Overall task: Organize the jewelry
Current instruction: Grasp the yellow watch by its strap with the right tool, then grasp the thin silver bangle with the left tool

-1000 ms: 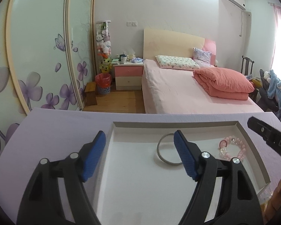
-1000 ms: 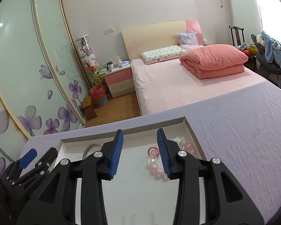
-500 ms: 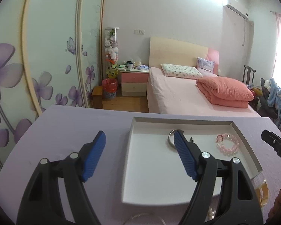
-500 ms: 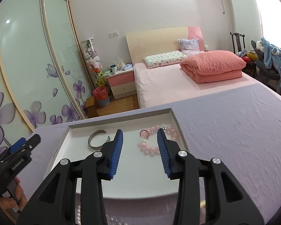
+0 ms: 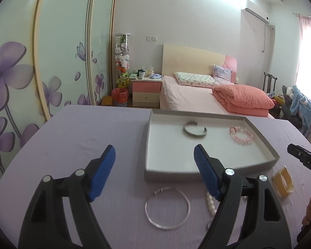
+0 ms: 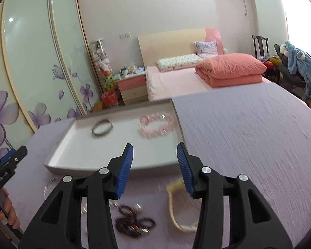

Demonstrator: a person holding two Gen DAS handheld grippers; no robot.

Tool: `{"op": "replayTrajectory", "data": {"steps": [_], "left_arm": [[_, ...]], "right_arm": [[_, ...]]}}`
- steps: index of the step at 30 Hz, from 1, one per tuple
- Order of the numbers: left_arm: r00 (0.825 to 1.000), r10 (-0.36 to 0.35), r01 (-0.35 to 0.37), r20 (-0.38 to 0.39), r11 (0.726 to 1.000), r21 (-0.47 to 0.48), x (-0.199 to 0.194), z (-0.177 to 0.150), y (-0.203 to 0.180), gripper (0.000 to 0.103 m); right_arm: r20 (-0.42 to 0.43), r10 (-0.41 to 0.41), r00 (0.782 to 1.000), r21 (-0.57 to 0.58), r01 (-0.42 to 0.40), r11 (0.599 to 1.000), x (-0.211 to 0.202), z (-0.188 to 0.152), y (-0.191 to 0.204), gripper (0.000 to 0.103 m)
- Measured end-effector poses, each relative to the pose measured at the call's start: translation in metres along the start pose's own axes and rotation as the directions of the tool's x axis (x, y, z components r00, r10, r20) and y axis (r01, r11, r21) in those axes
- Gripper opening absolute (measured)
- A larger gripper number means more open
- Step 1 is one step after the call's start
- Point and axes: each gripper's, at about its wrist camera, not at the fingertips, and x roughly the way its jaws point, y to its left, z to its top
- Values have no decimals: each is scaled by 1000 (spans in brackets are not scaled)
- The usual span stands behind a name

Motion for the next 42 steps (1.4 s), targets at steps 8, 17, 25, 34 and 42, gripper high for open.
{"op": "replayTrajectory", "data": {"steps": [8, 17, 25, 34, 42], "left_arm": [[1000, -6, 6, -25, 1000, -19, -5, -14, 4, 77], [998, -4, 3, -56, 1000, -17, -5, -26, 1, 77], [997, -13, 12, -74, 1000, -18, -3, -33, 1, 77], [990, -26, 27, -138, 1000, 1, 3, -47, 1, 81], [972, -35, 38, -232, 999, 7, 17, -53, 0, 82]], "right_arm": [[-116, -55, 992, -63, 48, 997, 7, -27, -8, 45], [-220, -79, 972, -144, 48, 988, 19, -45, -3, 26], [-271, -68, 960, -135, 32, 990, 18, -56, -8, 6], [-291, -21, 956, -105, -10, 994, -1, -69, -9, 7], [-284, 1, 959, -56, -18, 998, 0, -67, -14, 7]]}}
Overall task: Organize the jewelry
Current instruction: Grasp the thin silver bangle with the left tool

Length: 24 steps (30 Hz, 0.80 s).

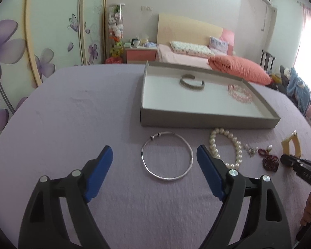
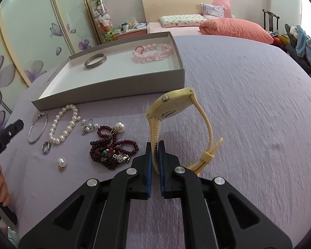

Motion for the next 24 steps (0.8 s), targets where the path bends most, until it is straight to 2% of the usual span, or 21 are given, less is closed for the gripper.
{"op": "replayTrajectory", "data": {"steps": [6, 13, 24], "left_arm": [[996, 19, -14, -91, 998, 57, 21, 2, -13, 83], [986, 17, -11, -165, 999, 41, 39, 4, -10, 83], [984, 28, -20, -177, 999, 50, 45, 7, -14, 85]], "right_arm": [[13, 7, 1000, 40, -7, 999, -1, 3, -4, 6], [18, 19, 1000, 57, -20, 998, 0, 5, -6, 6], [19, 31, 999, 59, -32, 998, 1, 6, -7, 6]]}}
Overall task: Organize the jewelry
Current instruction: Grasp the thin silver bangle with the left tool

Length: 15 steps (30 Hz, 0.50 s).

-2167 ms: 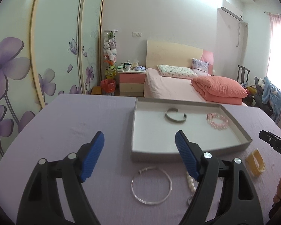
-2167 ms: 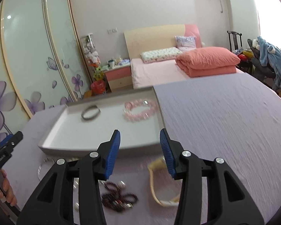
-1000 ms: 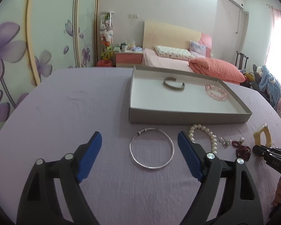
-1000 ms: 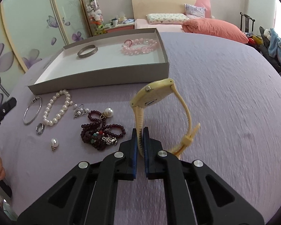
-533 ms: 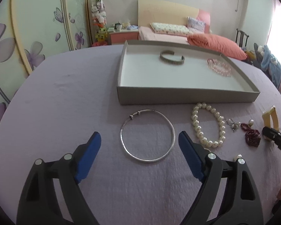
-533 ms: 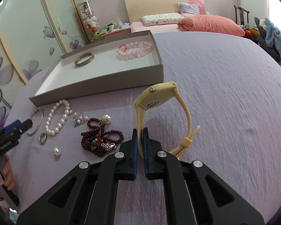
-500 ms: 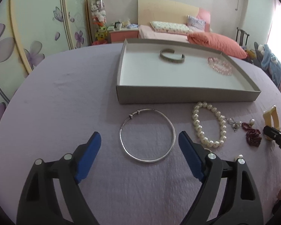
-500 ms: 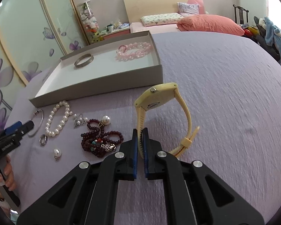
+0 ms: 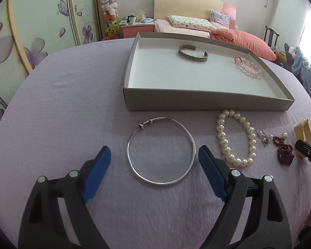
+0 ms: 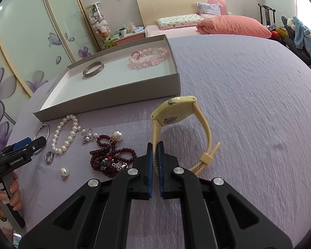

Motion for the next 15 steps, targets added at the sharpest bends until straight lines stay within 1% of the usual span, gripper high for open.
{"op": "replayTrajectory", "data": {"steps": [4, 8, 10, 12, 15], "left_arm": [[999, 30, -30, -10, 999, 20, 4, 2, -7, 85], [999, 37, -37, -11, 999, 14, 5, 4, -8, 85], [999, 37, -36, -7, 999, 12, 5, 5, -9, 82], [1000, 29, -29, 6, 999, 22, 3, 5, -12, 68], [1000, 29, -29, 6, 999, 19, 2, 5, -11, 68]], "right_arm": [[0, 3, 1000, 2, -3, 1000, 0, 0, 0, 6], [0, 3, 1000, 2, -3, 1000, 0, 0, 0, 6], [0, 3, 1000, 3, -3, 1000, 0, 0, 0, 6], [0, 3, 1000, 3, -3, 1000, 0, 0, 0, 6], [0, 3, 1000, 2, -3, 1000, 0, 0, 0, 6]]}}
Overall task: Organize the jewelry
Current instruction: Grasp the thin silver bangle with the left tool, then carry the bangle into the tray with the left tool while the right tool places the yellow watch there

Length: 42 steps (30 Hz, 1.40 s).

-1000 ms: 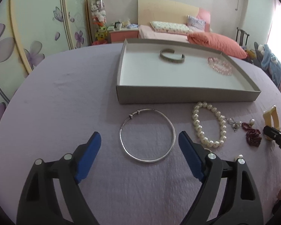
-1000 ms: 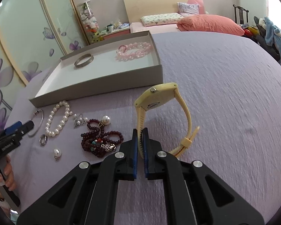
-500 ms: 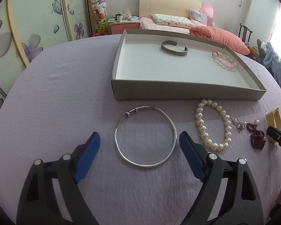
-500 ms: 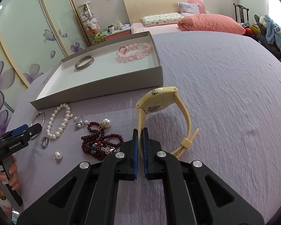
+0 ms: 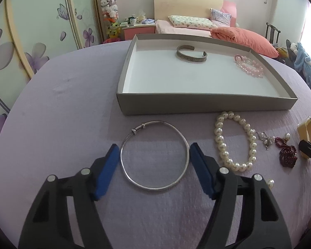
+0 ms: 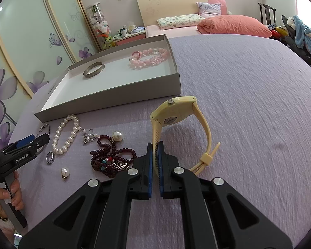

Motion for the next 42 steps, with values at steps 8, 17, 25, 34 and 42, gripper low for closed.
{"op": "replayTrajectory", "data": {"steps": [8, 17, 25, 34, 42], "left_arm": [[1000, -4, 4, 3, 1000, -6, 0, 1, 2, 68], [1000, -10, 10, 5, 1000, -11, 0, 2, 2, 68], [1000, -18, 18, 9, 1000, -23, -3, 0, 4, 68], [1000, -21, 22, 20, 999, -37, -5, 0, 7, 68], [998, -31, 34, 60, 999, -38, -16, 3, 7, 68]], "right_arm": [[0, 1, 1000, 0, -1, 1000, 0, 0, 0, 6], [-1, 13, 1000, -6, -14, 1000, -2, 0, 4, 5], [8, 34, 999, -4, -34, 999, -6, -1, 7, 5], [30, 50, 998, -7, -50, 999, -13, 0, 12, 5], [65, 64, 996, -23, -62, 998, -19, 5, 18, 5]]}}
